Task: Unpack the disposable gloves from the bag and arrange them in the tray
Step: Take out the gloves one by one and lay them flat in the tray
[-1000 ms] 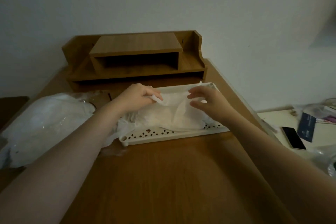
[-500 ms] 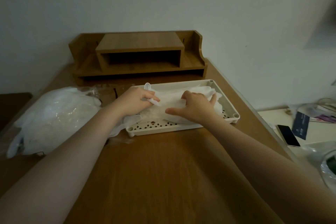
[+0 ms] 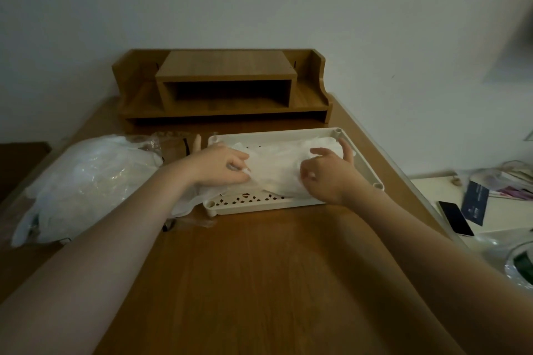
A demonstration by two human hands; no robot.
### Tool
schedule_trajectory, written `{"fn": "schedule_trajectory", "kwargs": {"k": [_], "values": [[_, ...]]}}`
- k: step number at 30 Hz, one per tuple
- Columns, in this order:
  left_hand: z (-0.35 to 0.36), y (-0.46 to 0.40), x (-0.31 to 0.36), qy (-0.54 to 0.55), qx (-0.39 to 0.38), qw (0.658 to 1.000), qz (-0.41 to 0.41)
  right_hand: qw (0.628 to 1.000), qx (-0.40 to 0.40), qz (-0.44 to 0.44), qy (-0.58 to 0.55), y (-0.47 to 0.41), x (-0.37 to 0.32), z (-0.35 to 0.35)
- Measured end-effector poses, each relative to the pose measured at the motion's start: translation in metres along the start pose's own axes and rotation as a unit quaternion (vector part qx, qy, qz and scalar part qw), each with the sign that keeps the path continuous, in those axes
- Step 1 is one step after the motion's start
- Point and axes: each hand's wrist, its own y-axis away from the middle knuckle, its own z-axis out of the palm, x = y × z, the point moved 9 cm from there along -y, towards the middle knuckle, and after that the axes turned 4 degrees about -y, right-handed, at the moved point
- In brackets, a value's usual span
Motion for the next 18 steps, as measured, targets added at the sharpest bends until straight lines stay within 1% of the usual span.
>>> {"fn": "schedule_trajectory", "kwargs": {"k": [2, 4, 5, 6, 7, 8, 9, 10, 11, 12, 14, 16, 18], "values": [[-0.006, 0.001, -0.001, -0.051, 0.014, 0.998, -0.034, 0.994, 0.078, 0.012, -0.079, -0.003, 0.001, -0.013], [-0.022, -0.001, 0.004, -0.094, 0.072, 0.991, -0.062, 0.982, 0.166, -0.005, -0.089, -0.012, -0.003, -0.025], [-0.029, -0.005, 0.012, -0.111, 0.109, 0.986, -0.060, 0.980, 0.180, -0.009, -0.089, -0.018, -0.005, -0.026], [-0.032, -0.010, 0.025, -0.130, 0.137, 0.981, -0.046, 0.983, 0.162, -0.005, -0.090, -0.028, -0.007, -0.020], [-0.029, -0.016, 0.040, -0.144, 0.148, 0.978, -0.028, 0.990, 0.116, -0.001, -0.082, -0.038, -0.008, -0.007], [-0.019, -0.022, 0.052, -0.148, 0.140, 0.979, -0.013, 0.997, 0.050, -0.005, -0.050, -0.046, -0.011, 0.012], [-0.003, -0.027, 0.059, -0.140, 0.115, 0.983, -0.009, 1.000, -0.019, -0.009, -0.006, -0.051, -0.012, 0.032], [0.014, -0.033, 0.060, -0.130, 0.082, 0.988, -0.018, 0.997, -0.072, -0.011, 0.028, -0.054, -0.010, 0.048], [0.029, -0.038, 0.053, -0.118, 0.050, 0.991, -0.035, 0.994, -0.104, -0.006, 0.045, -0.056, -0.006, 0.058], [0.040, -0.040, 0.043, -0.102, 0.026, 0.993, -0.055, 0.992, -0.113, 0.004, 0.049, -0.056, 0.001, 0.062], [0.049, -0.042, 0.021, -0.083, -0.003, 0.992, -0.092, 0.993, -0.103, 0.024, 0.045, -0.056, 0.017, 0.061], [0.050, -0.042, 0.009, -0.088, -0.013, 0.990, -0.111, 0.993, -0.099, 0.049, 0.051, -0.053, 0.034, 0.060], [0.051, -0.041, 0.006, -0.105, -0.007, 0.988, -0.117, 0.990, -0.096, 0.083, 0.058, -0.049, 0.051, 0.059]]}}
